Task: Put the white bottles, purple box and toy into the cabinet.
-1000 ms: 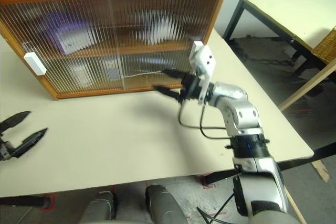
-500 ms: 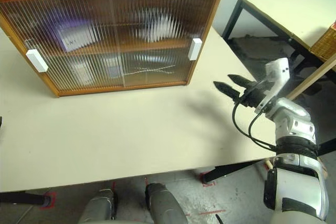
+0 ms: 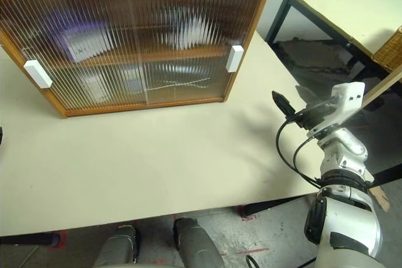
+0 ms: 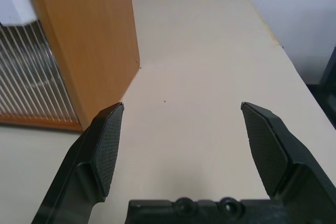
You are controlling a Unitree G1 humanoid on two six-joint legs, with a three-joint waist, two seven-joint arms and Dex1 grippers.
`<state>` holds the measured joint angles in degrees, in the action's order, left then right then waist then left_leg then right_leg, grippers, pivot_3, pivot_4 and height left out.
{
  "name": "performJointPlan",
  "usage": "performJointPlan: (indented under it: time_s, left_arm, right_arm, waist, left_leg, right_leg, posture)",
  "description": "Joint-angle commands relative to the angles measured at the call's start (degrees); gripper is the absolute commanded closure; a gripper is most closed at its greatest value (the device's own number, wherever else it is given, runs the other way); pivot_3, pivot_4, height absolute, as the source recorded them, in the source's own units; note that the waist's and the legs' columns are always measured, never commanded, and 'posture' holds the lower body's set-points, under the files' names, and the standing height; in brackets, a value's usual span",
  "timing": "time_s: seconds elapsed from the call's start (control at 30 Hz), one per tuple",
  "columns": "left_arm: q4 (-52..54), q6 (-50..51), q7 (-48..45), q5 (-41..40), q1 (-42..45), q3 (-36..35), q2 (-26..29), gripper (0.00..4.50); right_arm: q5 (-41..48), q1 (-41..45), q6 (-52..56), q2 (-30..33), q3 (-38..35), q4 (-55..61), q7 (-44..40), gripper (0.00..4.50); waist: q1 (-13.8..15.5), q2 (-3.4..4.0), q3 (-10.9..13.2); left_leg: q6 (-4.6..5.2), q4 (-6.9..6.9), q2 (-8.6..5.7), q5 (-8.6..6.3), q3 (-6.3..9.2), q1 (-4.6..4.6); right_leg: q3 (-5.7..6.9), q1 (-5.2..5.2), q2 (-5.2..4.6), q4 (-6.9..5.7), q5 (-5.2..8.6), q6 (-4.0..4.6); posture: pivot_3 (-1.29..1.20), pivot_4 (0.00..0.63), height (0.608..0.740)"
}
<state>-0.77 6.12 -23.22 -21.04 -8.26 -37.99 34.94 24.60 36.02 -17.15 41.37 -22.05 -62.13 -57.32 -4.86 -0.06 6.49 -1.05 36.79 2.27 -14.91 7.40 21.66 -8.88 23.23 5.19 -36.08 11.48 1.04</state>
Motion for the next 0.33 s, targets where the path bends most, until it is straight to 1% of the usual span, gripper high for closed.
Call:
performJointPlan:
  time_s: [0.03, 0.1, 0.17, 0.33]
  left_arm:
    - [0.83, -0.55, 0.00, 0.39, -1.21, -0.42, -0.17, 0.00]
    - [0.85, -0.62, -0.16, 0.66, -1.67, -0.39, 0.00, 0.00]
    - [1.06, -0.11, 0.04, 1.14, -2.11, -0.32, 0.44, 0.00]
    - [0.47, -0.08, -0.66, 1.16, -1.42, -0.17, 1.84, 0.00]
  right_arm:
    - [-1.13, 0.05, -1.55, -0.17, -0.45, -1.93, -0.70, 0.03]
    - [-1.37, 0.40, -1.62, -0.31, -0.59, -2.80, -0.09, 0.03]
    - [-1.37, 0.58, -1.64, -0.49, -0.67, -3.18, -0.33, 0.03]
    - [-1.19, 0.44, -1.93, -1.08, -0.82, -3.04, -0.74, 0.03]
  waist:
    - [-0.01, 0.00, -0.01]
    - [0.01, -0.01, -0.02]
    - [-0.01, -0.02, -0.03]
    - [-0.07, -0.13, -0.12]
  left_leg:
    - [0.00, 0.01, 0.00, 0.00, 0.00, 0.00]
    - [0.01, 0.02, 0.00, 0.00, 0.00, -0.03]
    - [0.02, 0.05, 0.00, 0.01, 0.00, -0.09]
    - [0.09, 0.09, -0.01, 0.05, -0.04, -0.50]
  right_leg:
    - [0.00, 0.00, 0.00, 0.00, 0.00, 0.02]
    - [0.00, -0.02, 0.00, -0.02, 0.03, 0.12]
    - [0.00, -0.07, 0.00, -0.04, 0.14, 0.41]
    - [0.00, -0.42, 0.01, -0.04, 0.12, 0.28]
  posture:
    - [-0.09, 0.106, 0.740]
    - [-0.09, 0.101, 0.740]
    - [-0.10, 0.098, 0.740]
    - [-0.11, 0.085, 0.740]
